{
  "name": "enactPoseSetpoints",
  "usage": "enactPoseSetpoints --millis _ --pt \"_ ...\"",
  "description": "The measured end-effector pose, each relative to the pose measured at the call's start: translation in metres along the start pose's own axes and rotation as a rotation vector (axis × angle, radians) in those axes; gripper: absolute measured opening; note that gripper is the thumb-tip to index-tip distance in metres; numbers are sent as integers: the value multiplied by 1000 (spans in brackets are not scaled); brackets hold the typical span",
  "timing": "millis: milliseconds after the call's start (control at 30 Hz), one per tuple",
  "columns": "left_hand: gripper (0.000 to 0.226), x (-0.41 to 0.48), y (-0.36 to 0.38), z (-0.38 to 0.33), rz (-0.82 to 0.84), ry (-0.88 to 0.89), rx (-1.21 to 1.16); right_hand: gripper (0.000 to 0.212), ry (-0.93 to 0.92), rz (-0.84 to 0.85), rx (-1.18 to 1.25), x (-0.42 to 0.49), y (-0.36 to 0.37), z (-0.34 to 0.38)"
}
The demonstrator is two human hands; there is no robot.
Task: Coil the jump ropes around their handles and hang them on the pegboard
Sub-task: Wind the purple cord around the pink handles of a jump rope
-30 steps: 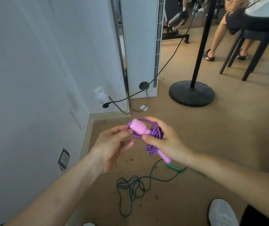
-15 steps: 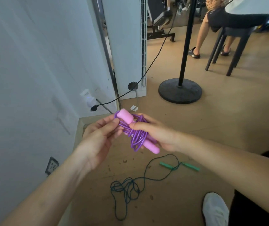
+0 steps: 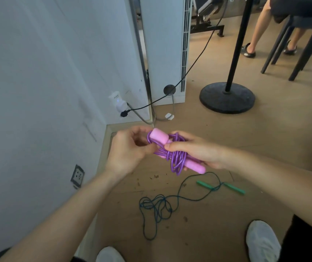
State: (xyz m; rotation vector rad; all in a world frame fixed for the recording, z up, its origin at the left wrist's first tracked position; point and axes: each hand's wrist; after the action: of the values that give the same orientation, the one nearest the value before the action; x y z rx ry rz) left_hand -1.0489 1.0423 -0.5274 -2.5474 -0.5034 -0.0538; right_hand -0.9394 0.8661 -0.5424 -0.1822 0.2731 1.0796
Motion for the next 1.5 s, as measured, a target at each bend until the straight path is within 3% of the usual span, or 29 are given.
enactPoseSetpoints --millis 100,167,267,433,600,867,1000,1133,1267,1367,1467,1500 --pt "41 -2 -6 1 -46 198 334 28 40 25 -8 -1 0 -1" --pt "42 -2 -10 2 -23 347 435 29 70 48 16 0 0 -1" --pt "24 -5 -9 3 81 603 625 30 111 99 33 3 2 -1" --pt "16 -6 -11 6 37 656 730 27 98 104 61 10 6 -2" --pt "14 -8 -12 3 -2 590 678 18 51 62 55 14 6 -2" --pt "15 -11 -11 -3 -131 372 289 26 10 52 83 13 6 -3" --pt "14 -6 -9 -2 -197 293 268 30 -41 -41 170 12 10 0" --pt "20 -6 -5 -5 -77 140 182 26 -87 -172 205 10 6 -2" --pt "11 -4 -2 -10 -133 -4 -79 19 -181 -236 82 7 9 -6" --pt "24 0 -4 -5 -120 -195 -287 19 -251 -297 -19 4 7 -6" --pt "5 -1 1 -2 -10 -268 -262 17 -285 -353 -93 4 6 -7" --pt "9 -3 3 -3 34 -242 -230 16 -283 -376 -68 4 6 -7"
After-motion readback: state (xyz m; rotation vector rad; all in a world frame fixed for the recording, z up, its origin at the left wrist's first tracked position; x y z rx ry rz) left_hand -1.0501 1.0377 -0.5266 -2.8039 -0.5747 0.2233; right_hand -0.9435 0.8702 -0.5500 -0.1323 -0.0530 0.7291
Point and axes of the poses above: each hand's wrist, its own x-axis towards the middle knuckle, its own y-axis out of the palm, z = x × y, and after that the axes turned 4 degrees about z, right-handed
